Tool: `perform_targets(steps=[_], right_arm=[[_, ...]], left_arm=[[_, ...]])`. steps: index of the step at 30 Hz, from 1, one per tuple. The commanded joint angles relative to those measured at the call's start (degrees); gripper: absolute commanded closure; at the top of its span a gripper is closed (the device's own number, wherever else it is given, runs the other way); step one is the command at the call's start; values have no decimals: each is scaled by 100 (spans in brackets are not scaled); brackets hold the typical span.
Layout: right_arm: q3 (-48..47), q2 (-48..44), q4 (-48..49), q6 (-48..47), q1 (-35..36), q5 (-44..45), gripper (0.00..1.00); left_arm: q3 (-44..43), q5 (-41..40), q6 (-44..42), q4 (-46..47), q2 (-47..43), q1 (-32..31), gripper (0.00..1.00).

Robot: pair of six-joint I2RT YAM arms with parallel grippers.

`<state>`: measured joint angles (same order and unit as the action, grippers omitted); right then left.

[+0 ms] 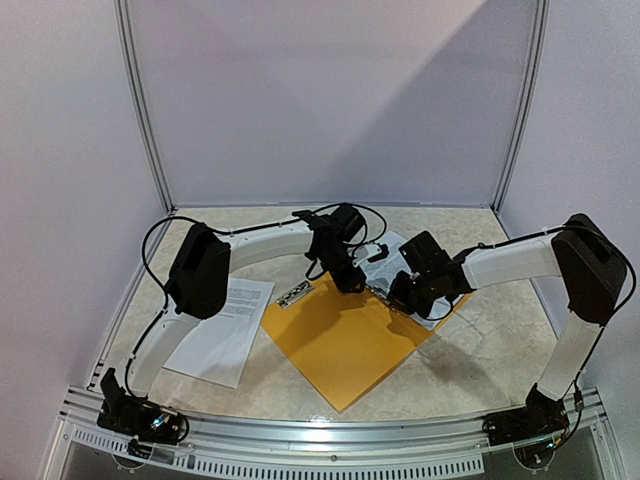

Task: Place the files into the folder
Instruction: Clamp the file and folder with some files.

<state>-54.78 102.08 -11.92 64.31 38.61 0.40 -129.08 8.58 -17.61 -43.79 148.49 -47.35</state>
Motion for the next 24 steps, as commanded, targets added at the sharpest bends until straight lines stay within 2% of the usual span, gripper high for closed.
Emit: perform_targets(steps=[1, 24], right_arm=[[158, 500, -1591, -105, -161, 809, 98], [757, 992, -1056, -29, -302, 570, 98]], left_arm=[[137, -19, -105, -643, 399, -72, 58], [120, -29, -110, -662, 406, -72, 58]])
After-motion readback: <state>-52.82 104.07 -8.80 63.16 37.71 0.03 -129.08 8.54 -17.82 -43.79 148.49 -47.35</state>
